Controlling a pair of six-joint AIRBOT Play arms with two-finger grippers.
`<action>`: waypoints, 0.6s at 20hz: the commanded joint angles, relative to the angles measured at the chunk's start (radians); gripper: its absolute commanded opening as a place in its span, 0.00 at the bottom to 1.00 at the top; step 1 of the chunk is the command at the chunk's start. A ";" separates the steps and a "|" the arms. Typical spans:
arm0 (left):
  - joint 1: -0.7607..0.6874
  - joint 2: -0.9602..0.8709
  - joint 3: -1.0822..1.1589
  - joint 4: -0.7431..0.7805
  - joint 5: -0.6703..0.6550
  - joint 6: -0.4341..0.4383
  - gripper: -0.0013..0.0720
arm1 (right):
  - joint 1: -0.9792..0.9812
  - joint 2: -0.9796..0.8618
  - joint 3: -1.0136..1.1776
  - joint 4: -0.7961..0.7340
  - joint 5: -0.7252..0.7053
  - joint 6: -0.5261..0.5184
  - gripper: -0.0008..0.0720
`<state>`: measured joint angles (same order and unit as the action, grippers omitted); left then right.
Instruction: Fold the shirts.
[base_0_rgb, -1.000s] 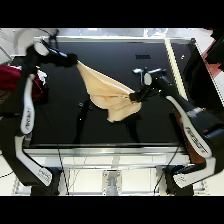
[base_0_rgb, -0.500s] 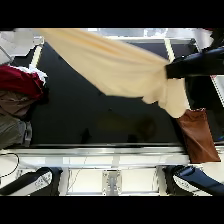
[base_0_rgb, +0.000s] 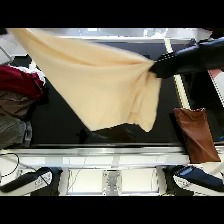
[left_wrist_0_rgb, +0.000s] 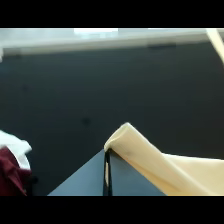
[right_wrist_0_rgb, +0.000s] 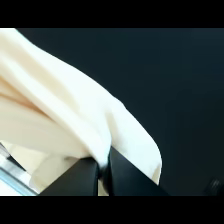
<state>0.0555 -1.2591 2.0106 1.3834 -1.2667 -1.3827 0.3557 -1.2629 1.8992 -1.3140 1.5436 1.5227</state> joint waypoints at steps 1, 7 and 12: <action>-0.007 -0.249 0.000 0.009 -0.014 -0.002 0.03 | 0.000 -0.232 -0.040 0.065 -0.067 -0.053 0.04; -0.049 -0.559 0.000 0.016 0.292 -0.179 0.38 | -0.006 -0.594 -0.039 -0.005 -0.486 -0.084 0.88; -0.045 -0.464 0.003 -0.009 0.438 -0.181 0.98 | -0.086 -0.594 0.115 -0.239 -0.415 -0.050 0.87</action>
<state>0.0097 -1.7531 2.0125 1.3811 -0.9131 -1.5429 0.3103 -1.8301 1.9285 -1.4113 1.0832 1.4612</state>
